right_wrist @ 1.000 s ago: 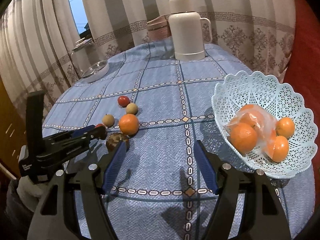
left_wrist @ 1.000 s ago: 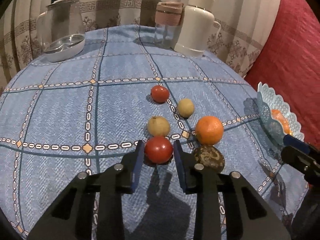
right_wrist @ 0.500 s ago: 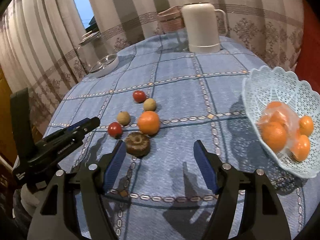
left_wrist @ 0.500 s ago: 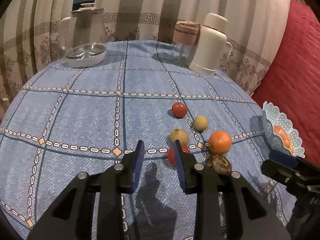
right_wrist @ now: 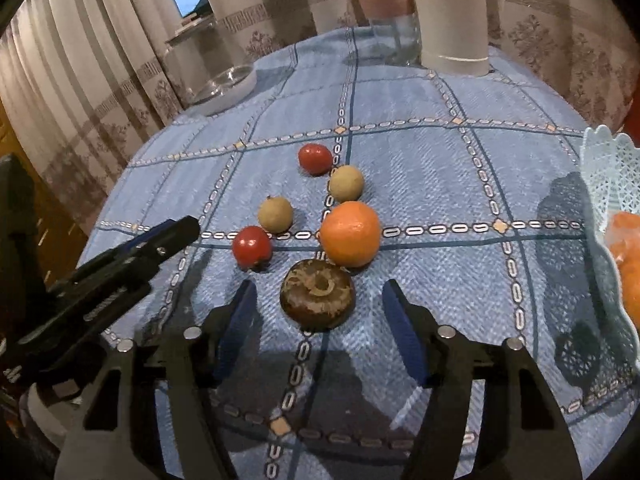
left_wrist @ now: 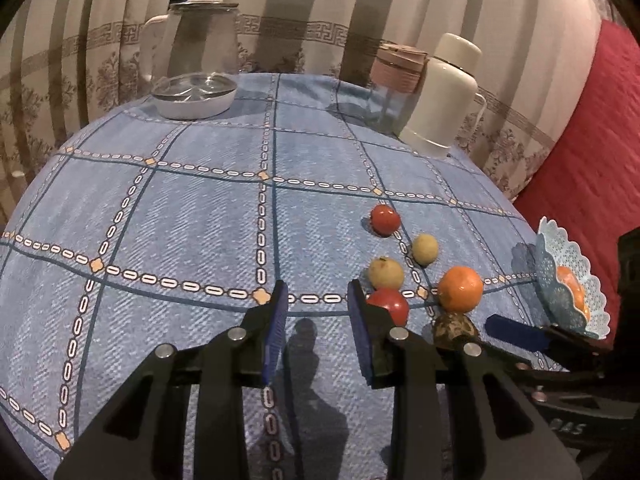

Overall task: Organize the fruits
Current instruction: 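Grasp the brown round fruit with the right tool while the left tool approaches a red tomato, then close the left tool on the red tomato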

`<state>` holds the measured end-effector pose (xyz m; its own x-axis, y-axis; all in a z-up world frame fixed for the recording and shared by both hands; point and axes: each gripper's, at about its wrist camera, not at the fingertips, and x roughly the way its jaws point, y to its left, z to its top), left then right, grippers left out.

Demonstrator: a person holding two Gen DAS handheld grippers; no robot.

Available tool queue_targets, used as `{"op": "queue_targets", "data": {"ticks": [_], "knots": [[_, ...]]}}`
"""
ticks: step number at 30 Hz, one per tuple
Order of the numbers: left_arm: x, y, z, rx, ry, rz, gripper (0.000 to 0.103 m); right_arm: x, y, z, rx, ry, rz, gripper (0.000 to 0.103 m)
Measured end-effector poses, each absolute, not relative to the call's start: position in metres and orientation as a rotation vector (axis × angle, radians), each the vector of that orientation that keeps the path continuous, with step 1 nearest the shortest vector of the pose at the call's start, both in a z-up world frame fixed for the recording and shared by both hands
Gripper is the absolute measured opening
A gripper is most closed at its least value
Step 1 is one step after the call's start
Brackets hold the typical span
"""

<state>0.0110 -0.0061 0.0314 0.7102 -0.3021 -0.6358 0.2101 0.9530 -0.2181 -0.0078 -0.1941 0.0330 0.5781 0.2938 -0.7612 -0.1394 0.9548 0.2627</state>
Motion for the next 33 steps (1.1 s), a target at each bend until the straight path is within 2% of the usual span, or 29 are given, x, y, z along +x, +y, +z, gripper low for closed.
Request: {"op": "queue_targets", "data": {"ticks": [2, 9, 12, 19, 20, 21, 23, 33], "knots": [[0.012, -0.004, 0.031, -0.14, 0.732, -0.277, 0.031, -0.004, -0.191, 0.029, 0.168, 0.932, 0.249, 0.059], [0.013, -0.003, 0.028, -0.145, 0.742, -0.28, 0.031, 0.004, -0.18, 0.022, 0.089, 0.925, 0.21, 0.051], [0.014, -0.004, 0.027, -0.143, 0.745, -0.286, 0.031, 0.0, -0.178, 0.023, 0.069, 0.919, 0.221, 0.044], [0.014, -0.013, 0.025, -0.134, 0.76, -0.331, 0.032, -0.019, -0.185, 0.025, 0.073, 0.911, 0.223, 0.044], [0.014, -0.014, 0.025, -0.135, 0.762, -0.345, 0.038, -0.021, -0.188, 0.026, 0.076, 0.91, 0.22, 0.044], [0.013, -0.015, 0.025, -0.137, 0.762, -0.355, 0.048, -0.025, -0.191, 0.025, 0.081, 0.911, 0.215, 0.044], [0.011, -0.018, 0.026, -0.134, 0.755, -0.367, 0.055, -0.031, -0.195, 0.025, 0.084, 0.91, 0.209, 0.044], [0.013, -0.047, 0.026, -0.05, 0.789, -0.424, 0.054, -0.046, -0.218, 0.026, 0.14, 0.898, 0.194, 0.044]]}}
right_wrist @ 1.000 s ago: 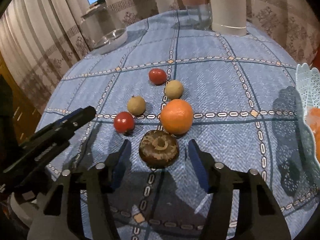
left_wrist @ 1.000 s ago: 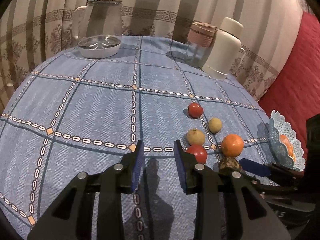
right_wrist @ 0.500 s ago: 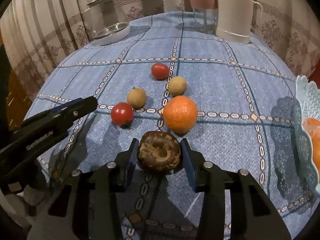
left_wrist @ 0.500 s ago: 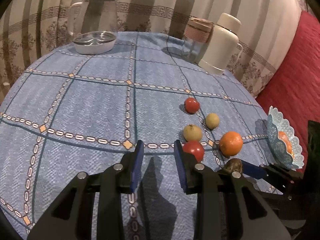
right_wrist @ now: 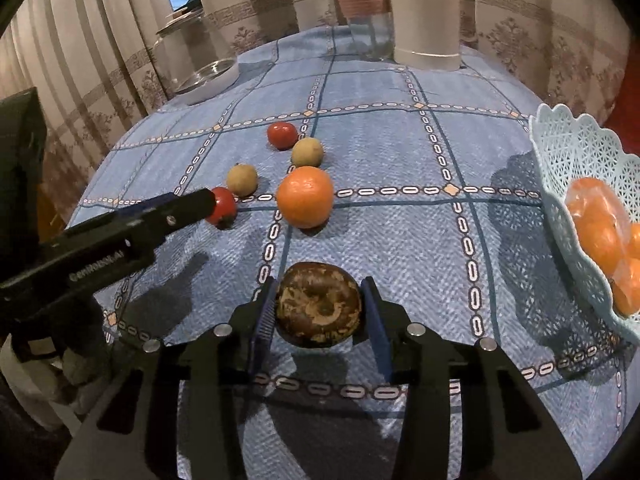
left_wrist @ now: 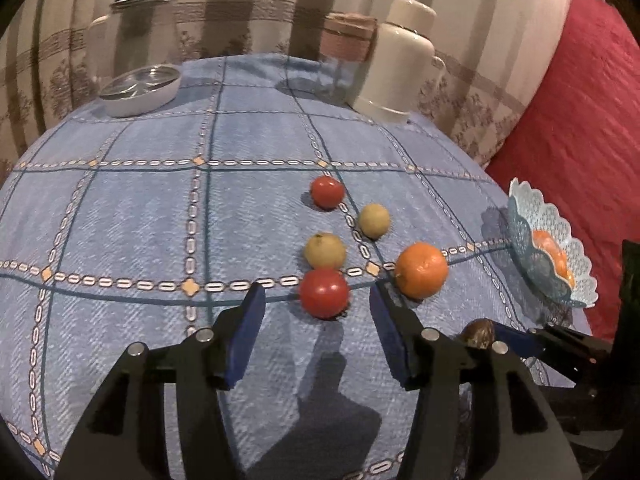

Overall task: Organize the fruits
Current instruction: 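Close the left tool on the red tomato, then carry the brown fruit in the right tool into the basket and open it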

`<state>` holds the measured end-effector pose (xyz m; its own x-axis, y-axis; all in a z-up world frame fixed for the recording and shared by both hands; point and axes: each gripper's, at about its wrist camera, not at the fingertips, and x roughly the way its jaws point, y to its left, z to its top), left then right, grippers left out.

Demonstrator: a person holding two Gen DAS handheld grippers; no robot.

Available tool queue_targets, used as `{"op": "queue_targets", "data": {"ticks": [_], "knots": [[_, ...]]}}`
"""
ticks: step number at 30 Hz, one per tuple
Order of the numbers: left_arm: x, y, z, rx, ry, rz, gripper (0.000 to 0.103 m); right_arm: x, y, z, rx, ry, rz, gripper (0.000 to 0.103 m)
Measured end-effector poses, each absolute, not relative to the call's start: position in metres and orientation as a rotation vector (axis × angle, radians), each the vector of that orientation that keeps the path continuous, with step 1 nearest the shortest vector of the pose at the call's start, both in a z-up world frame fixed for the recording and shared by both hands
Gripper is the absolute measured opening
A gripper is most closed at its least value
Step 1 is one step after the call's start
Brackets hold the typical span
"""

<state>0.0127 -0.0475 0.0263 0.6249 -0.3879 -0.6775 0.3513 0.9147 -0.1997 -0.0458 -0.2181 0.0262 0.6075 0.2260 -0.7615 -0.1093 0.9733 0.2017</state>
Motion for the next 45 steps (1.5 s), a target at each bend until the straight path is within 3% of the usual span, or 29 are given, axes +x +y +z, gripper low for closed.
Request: {"op": "queue_targets", "data": {"ticks": [4, 15, 45], "knots": [[0.018, -0.06, 0.023, -0.017, 0.811, -0.433, 0.053, -0.049, -0.217, 0.027, 0.137, 0.89, 0.202, 0.044], [0.032, -0.067, 0.012, -0.008, 0.86, -0.421, 0.03, -0.05, -0.218, 0.027, 0.141, 0.884, 0.209, 0.044], [0.004, -0.047, 0.023, -0.061, 0.771, -0.388, 0.03, -0.064, -0.262, 0.076, 0.25, 0.743, 0.161, 0.044]]}}
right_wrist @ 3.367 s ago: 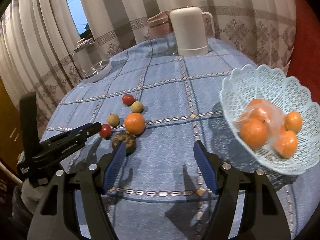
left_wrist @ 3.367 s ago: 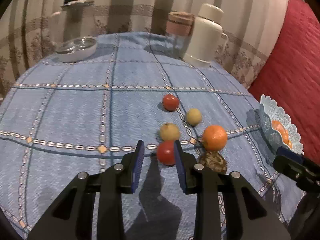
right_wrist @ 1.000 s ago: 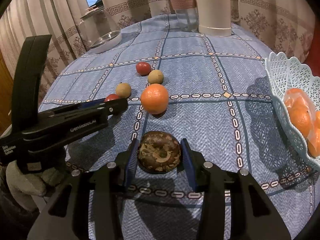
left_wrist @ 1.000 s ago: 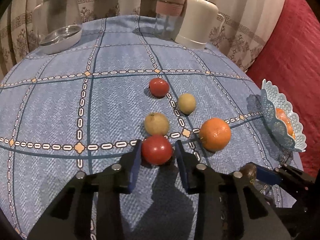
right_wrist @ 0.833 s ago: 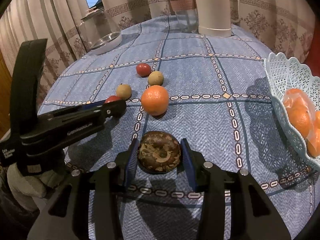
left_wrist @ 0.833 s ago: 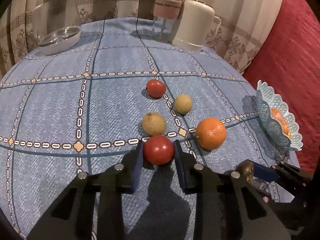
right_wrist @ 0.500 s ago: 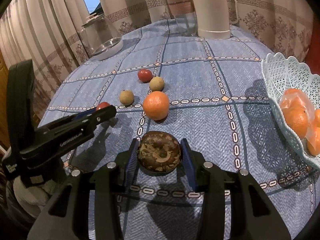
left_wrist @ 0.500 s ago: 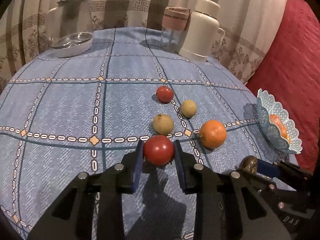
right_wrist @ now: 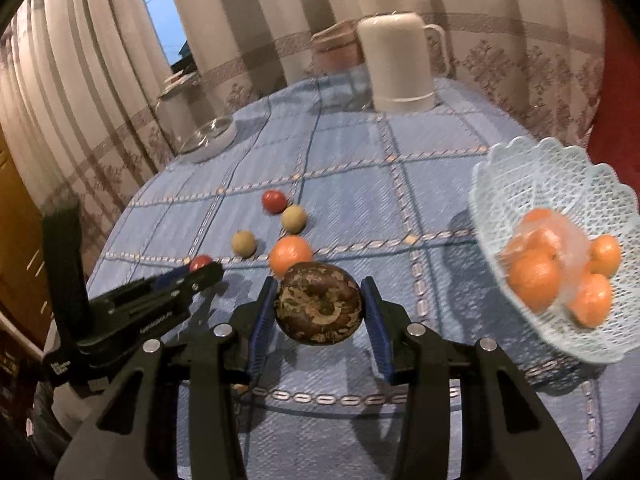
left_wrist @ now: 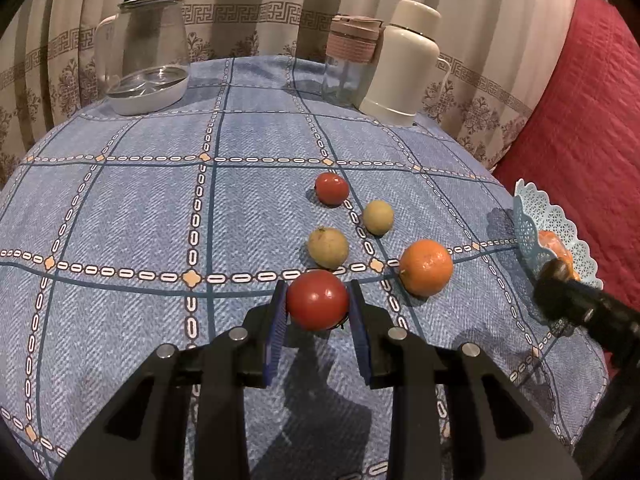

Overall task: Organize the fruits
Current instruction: 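Carry the brown fruit in the right tool into the basket and open it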

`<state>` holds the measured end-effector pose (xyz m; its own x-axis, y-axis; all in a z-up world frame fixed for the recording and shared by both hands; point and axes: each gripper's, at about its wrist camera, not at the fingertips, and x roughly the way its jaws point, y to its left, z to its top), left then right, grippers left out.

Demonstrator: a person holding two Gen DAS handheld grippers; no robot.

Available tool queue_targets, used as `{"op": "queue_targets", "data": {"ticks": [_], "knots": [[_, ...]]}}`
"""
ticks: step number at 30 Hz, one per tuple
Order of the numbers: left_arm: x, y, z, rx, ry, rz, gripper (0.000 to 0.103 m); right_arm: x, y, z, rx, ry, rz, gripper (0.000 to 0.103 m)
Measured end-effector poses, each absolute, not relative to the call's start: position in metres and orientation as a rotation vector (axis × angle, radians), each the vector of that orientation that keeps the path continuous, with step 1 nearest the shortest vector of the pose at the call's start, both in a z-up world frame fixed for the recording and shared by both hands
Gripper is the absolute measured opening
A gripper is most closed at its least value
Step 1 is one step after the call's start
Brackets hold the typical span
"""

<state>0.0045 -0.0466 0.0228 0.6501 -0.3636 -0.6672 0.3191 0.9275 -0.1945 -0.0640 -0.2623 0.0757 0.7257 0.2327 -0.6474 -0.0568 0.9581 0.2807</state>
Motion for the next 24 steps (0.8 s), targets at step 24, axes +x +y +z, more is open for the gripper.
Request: {"op": "queue_targets", "data": {"ticks": [24], "knots": [[0.004, -0.049, 0.022, -0.053, 0.775, -0.381, 0.03, -0.098, -0.378, 0.072, 0.325, 0.715, -0.136, 0.044]]}}
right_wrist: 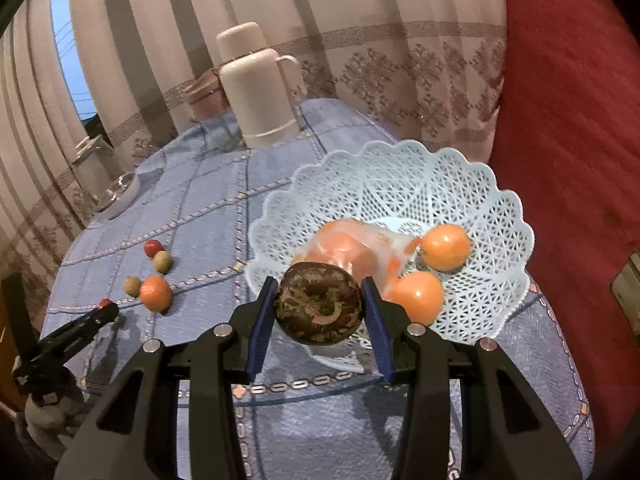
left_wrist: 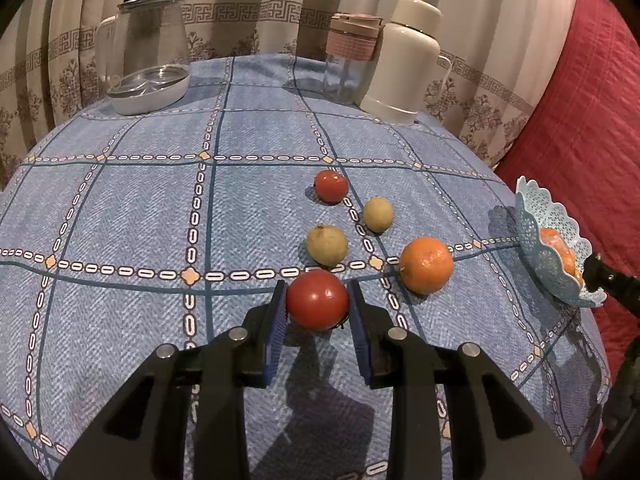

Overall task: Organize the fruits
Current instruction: 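Carry the brown fruit in the right tool into the basket and open it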

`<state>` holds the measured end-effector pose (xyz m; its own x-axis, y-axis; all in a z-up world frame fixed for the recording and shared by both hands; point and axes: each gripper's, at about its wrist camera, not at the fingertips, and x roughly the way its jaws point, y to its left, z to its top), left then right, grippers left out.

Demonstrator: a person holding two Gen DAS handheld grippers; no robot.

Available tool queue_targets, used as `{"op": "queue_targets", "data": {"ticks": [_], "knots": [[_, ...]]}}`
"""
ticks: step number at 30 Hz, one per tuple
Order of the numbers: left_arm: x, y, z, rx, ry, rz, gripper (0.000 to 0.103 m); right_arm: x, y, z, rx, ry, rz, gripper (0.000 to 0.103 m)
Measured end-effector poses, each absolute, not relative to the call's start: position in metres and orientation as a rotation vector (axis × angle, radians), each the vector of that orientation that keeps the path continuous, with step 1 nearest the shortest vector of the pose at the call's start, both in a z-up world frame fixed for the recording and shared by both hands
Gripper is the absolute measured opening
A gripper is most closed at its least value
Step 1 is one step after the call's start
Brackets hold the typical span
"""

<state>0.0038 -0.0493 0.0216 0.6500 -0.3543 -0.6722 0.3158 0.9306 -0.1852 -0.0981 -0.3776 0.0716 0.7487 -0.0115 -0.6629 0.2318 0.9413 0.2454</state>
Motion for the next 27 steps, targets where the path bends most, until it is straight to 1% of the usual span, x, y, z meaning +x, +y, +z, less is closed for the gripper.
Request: {"op": "queue_targets", "data": {"ticks": [8, 27], "knots": [[0.003, -0.053, 0.022, -0.043, 0.779, -0.381, 0.03, -0.096, -0.385, 0.058, 0.345, 0.745, -0.141, 0.044], [0.0, -0.064, 0.03, -0.026, 0.763, -0.402, 0.03, -0.102, -0.388, 0.071, 0.328, 0.724, -0.158, 0.045]]}}
